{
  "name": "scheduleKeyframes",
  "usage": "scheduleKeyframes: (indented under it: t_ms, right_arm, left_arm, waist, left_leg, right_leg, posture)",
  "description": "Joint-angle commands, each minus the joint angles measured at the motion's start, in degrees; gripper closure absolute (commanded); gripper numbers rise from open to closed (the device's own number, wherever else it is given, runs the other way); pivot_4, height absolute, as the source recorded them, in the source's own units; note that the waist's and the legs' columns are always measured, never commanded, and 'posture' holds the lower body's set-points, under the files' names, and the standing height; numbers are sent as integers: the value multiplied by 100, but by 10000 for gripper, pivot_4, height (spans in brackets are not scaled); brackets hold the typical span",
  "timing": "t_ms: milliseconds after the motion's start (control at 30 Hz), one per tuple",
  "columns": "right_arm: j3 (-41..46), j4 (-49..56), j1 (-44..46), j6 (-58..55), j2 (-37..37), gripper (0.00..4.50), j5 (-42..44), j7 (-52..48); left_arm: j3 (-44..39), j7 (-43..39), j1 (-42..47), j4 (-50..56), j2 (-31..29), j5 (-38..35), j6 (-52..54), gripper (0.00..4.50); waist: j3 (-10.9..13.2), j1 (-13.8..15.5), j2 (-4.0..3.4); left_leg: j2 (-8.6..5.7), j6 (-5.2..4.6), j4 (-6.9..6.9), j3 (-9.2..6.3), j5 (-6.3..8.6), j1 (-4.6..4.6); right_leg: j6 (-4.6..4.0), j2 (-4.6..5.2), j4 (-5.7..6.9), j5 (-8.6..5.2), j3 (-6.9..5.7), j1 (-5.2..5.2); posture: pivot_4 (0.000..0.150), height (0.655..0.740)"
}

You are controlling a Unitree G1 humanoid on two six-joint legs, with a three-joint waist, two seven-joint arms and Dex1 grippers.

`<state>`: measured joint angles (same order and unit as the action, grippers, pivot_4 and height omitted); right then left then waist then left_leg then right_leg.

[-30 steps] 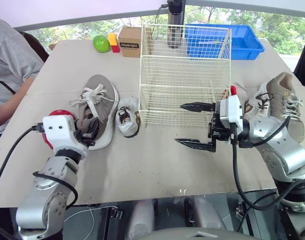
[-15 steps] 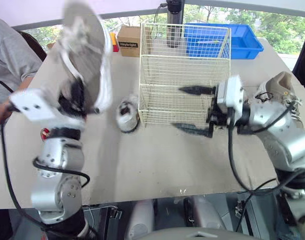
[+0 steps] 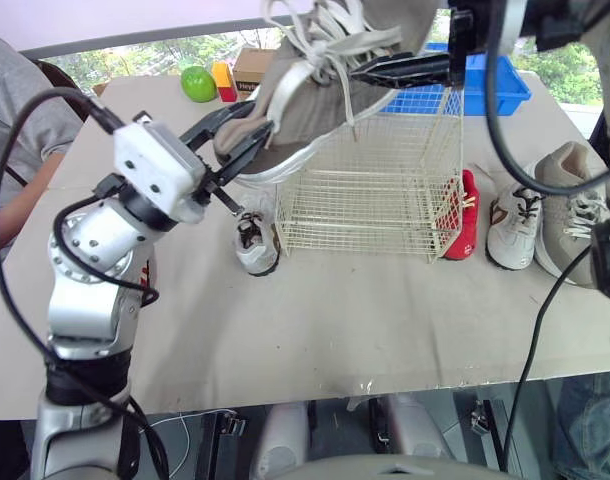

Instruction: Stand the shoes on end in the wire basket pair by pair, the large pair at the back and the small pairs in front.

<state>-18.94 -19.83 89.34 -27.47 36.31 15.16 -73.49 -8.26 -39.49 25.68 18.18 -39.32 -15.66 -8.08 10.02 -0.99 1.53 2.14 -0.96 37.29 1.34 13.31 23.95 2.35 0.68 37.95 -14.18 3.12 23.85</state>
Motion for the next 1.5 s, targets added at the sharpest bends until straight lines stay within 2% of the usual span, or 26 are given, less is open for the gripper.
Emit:
scheduleKeyframes:
  t_ms: [33, 133, 167, 233, 300, 400, 500, 533, 600, 633, 667, 700, 733, 833, 867, 1000, 1100, 1233, 1300, 1333, 1433, 1500]
  right_arm:
    - [-307, -782, 400, 559, -168, 0, -622, -363]
    - [-558, -1641, 664, 1062, -393, 0, -1114, -582]
    - [-631, -1855, 697, 1280, -432, 2591, -1275, -636]
    - [-733, -2191, 766, 1374, -498, 8650, -1471, -879]
    - [-797, -2396, 766, 1476, -523, 18387, -1625, -1121]
    - [-743, -2556, 697, 1713, -559, 30415, -1795, -1169]
    - [-560, -2528, 590, 1730, -546, 42243, -1821, -1068]
    - [-450, -2483, 545, 1583, -547, 44989, -1764, -1013]
    - [-148, -2294, 402, 1117, -521, 45000, -1603, -792]
    - [7, -2162, 316, 869, -504, 45000, -1503, -708]
    - [242, -1963, 218, 397, -508, 45000, -1341, -545]
    - [530, -1697, 105, -141, -519, 45000, -1127, -331]
    - [800, -1375, -20, -655, -528, 45000, -922, -138]
    - [1613, -292, -418, -2040, -738, 45000, -445, 788]
    - [1821, 165, -632, -2319, -859, 45000, -325, 1114]
    - [2449, 1744, -1409, -2962, -1480, 45000, 137, 2133]
    - [2185, 2921, -2076, -3286, -1723, 45000, 158, 2671]
    - [2053, 3716, -2360, -3631, -1891, 45000, 313, 3225]
    - [1966, 3951, -2414, -3700, -1936, 45000, 318, 3428]
    - [1941, 4050, -2454, -3721, -1945, 45000, 332, 3511]
    - [1924, 4312, -2523, -3866, -1955, 45000, 443, 3709]
    - [1957, 4473, -2600, -3951, -2003, 45000, 570, 3791]
  left_arm:
    - [69, -266, 365, -67, -60, 270, -961, 37679]
    - [192, -488, 562, -371, -136, 593, -1677, 37679]
    - [197, -512, 635, -447, -152, 666, -1863, 37936]
    - [212, -544, 768, -576, -191, 801, -2192, 38048]
    - [212, -521, 869, -712, -228, 965, -2467, 38048]
    - [194, -460, 971, -885, -282, 1105, -2742, 38048]
    - [91, -558, 798, -799, -309, 521, -2183, 38048]
    - [-34, -425, 741, -711, -239, 232, -1759, 28636]
    - [-355, 443, 514, -219, -90, -1603, 457, 19857]
    - [-485, 1037, 336, 51, -103, -2916, 1527, 15526]
    - [-701, 1756, 89, 312, -156, -4678, 2295, 10958]
    - [-936, 2286, -218, 468, -224, -5933, 2799, 5802]
    - [-1124, 2563, -563, 624, -338, -6763, 3179, 1530]
    - [-1272, 2753, -1303, 1239, -435, -6959, 3586, 635]
    - [-1128, 3006, -1377, 1471, -300, -7225, 3638, 635]
    - [-238, 3977, -1147, 1839, 461, -7188, 3765, 635]
    - [259, 4790, -428, 1508, 1284, -7012, 3689, 635]
    - [373, 5111, 125, 946, 1489, -6426, 3908, 635]
    - [292, 5277, 348, 732, 1599, -6366, 3906, 635]
    - [309, 5209, 415, 656, 1554, -6216, 3981, 5810]
    - [276, 5069, 536, 533, 1523, -6016, 4137, 16306]
    - [265, 5017, 637, 428, 1588, -5918, 4178, 21567]
  waist:
    - [2, 0, -4]
    - [2, 3, -4]
    - [3, 6, -5]
    - [4, 15, -7]
    - [5, 26, -9]
    - [5, 23, -9]
    - [5, 0, -11]
    - [5, 0, -11]
    - [5, 8, -10]
    - [6, 8, -8]
    - [6, 9, -9]
    - [6, 3, -9]
    - [6, -27, -9]
    - [13, -40, -14]
    - [19, -29, -14]
    - [14, 45, -18]
    - [15, 90, -17]
    - [15, 72, -18]
    - [15, 48, -18]
    - [15, 30, -18]
    - [15, 19, -19]
    - [15, 24, -19]
  left_leg:
    - [1, 0, -1, 1, 0, 4]
    - [3, 0, 0, 3, 0, 23]
    - [4, 1, 4, 2, -1, 38]
    - [4, 1, 15, 1, -2, 82]
    - [5, 8, 18, 3, -6, 98]
    - [5, 8, 15, 3, -5, 97]
    - [5, 2, 15, 7, -2, 90]
    - [5, 2, 15, 7, -2, 88]
    - [14, 2, 18, -4, -2, 89]
    - [18, 2, 23, -12, -2, 89]
    - [23, 2, 26, -34, -2, 90]
    - [20, 2, 26, -38, -2, 85]
    - [22, 2, 26, -42, -2, 84]
    - [23, 4, 24, -55, -3, 89]
    - [18, 12, 24, -55, -7, 90]
    - [5, 26, 33, -68, -17, 87]
    - [-1, 26, 65, -81, -18, 90]
    - [-16, 24, 107, -82, -18, 92]
    - [-24, 24, 107, -72, -19, 90]
    - [-24, 25, 106, -74, -19, 91]
    - [-11, 26, 102, -74, -19, 91]
    - [-7, 27, 99, -74, -19, 93]
  right_leg:
    - [0, -1, 1, 0, 2, 6]
    - [1, -1, 2, 1, 3, 25]
    - [1, 0, 6, 1, 2, 39]
    - [2, 1, 21, 2, 2, 84]
    - [2, 7, 27, 2, 2, 100]
    - [3, 9, 23, 2, 0, 99]
    - [3, 8, 32, 2, 5, 99]
    - [3, 6, 37, 2, 5, 99]
    - [2, 6, 47, 2, 0, 99]
    - [3, 13, 57, 1, 0, 100]
    - [3, 38, 63, 1, 1, 100]
    - [4, 39, 67, 1, 1, 100]
    - [4, 42, 72, 1, 2, 100]
    - [4, 48, 88, 1, -10, 101]
    - [4, 48, 85, 1, -11, 103]
    - [2, 31, 90, 2, -21, 96]
    - [3, 23, 105, 3, -36, 84]
    - [-2, 12, 109, 6, -50, 61]
    - [-2, 10, 109, 6, -49, 61]
    - [-2, 9, 110, 6, -53, 61]
    - [-3, -2, 105, 5, -52, 62]
    - [-3, -4, 100, 5, -54, 63]
  posture:
    - [1500, 7400]
    - [1500, 7400]
    - [1500, 7400]
    - [1500, 7400]
    - [1500, 7400]
    - [1500, 7400]
    - [1500, 7400]
    - [1500, 7400]
    - [1500, 7400]
    - [1500, 7400]
    - [1500, 7400]
    - [1500, 7400]
    - [1500, 7400]
    - [1500, 7400]
    - [1500, 7400]
    - [1500, 7400]
    - [1500, 7400]
    - [1500, 7400]
    - [1500, 7400]
    - [1500, 7400]
    - [1500, 7400]
    - [1500, 7400]
